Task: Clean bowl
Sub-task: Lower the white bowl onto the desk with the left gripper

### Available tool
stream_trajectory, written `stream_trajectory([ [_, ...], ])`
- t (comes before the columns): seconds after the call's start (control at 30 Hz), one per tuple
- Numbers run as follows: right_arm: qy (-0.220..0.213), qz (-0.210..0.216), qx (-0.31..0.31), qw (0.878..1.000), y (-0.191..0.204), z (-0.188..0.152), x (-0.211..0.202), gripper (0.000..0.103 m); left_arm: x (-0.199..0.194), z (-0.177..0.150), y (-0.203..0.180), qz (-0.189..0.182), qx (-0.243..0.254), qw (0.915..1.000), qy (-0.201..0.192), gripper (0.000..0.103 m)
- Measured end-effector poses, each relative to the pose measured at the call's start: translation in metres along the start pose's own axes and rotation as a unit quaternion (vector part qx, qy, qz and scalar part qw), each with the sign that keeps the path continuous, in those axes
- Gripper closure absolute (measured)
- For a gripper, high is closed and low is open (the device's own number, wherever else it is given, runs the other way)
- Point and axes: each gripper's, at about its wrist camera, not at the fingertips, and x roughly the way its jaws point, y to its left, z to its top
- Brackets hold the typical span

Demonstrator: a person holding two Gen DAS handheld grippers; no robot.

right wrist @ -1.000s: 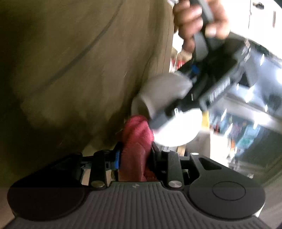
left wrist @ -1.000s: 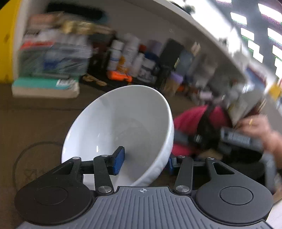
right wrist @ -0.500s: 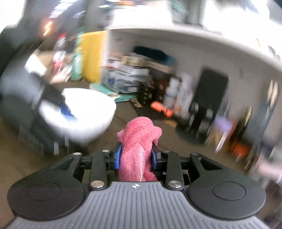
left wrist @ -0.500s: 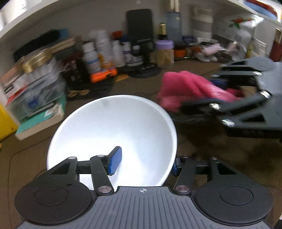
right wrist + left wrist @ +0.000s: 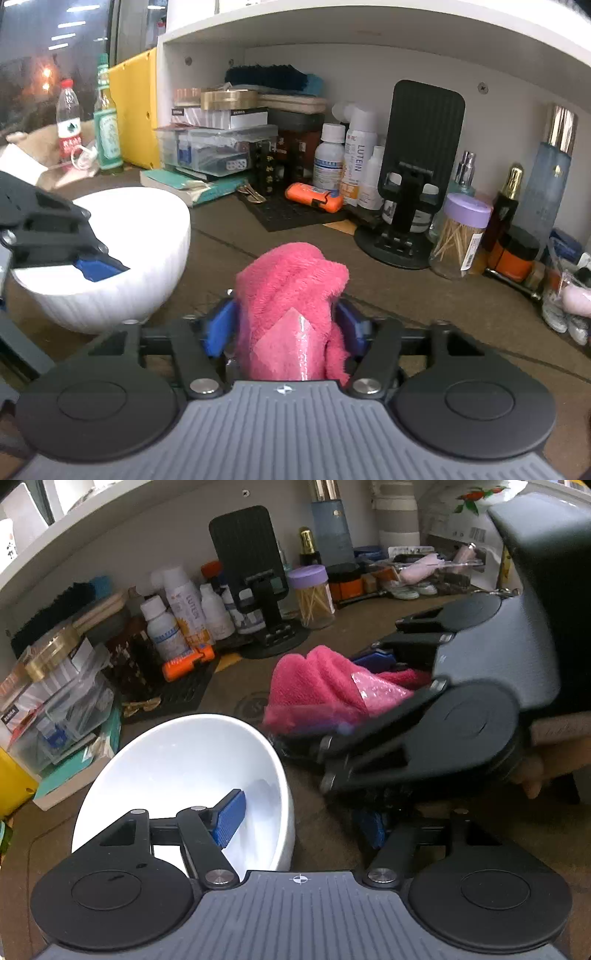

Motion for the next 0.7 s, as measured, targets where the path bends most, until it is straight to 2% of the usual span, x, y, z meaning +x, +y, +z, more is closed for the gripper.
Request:
stream_trajectory([
  [0.03,0.006,-0.003,0.006,1.000,-0.002,0.000,0.002,0.003,-0.002,0.001,-0.001,0.000,-0.001,1.0000,-0.002,0.033],
  [0.07,0.008,-0.003,0.010,1.000,-0.003,0.000,0.003,0.003,-0.003,0.001,-0.002,0.001,-0.001,1.0000,-0.003,0.030],
  [0.13,0.015,-0.005,0.013,1.000,-0.003,0.001,0.006,0.000,-0.012,0.002,-0.006,0.020,0.013,0.9996,-0.014,0.013],
  [0.2,0.029,-0.013,0.008,0.999,0.000,0.001,0.010,0.000,-0.017,0.001,-0.011,0.041,0.032,0.9985,-0.017,0.007],
  [0.3,0.032,-0.028,-0.010,0.999,0.008,0.001,0.013,0.000,-0.025,-0.001,-0.016,0.065,0.054,0.9962,-0.019,0.005],
  [0.53,0.033,-0.035,-0.003,0.999,0.011,0.000,0.012,0.000,-0.051,-0.010,-0.015,0.081,0.058,0.9945,-0.032,0.001],
  [0.7,0.035,-0.031,0.002,0.999,0.009,0.000,0.011,0.000,-0.081,-0.020,0.003,0.108,0.044,0.9917,-0.053,0.000],
])
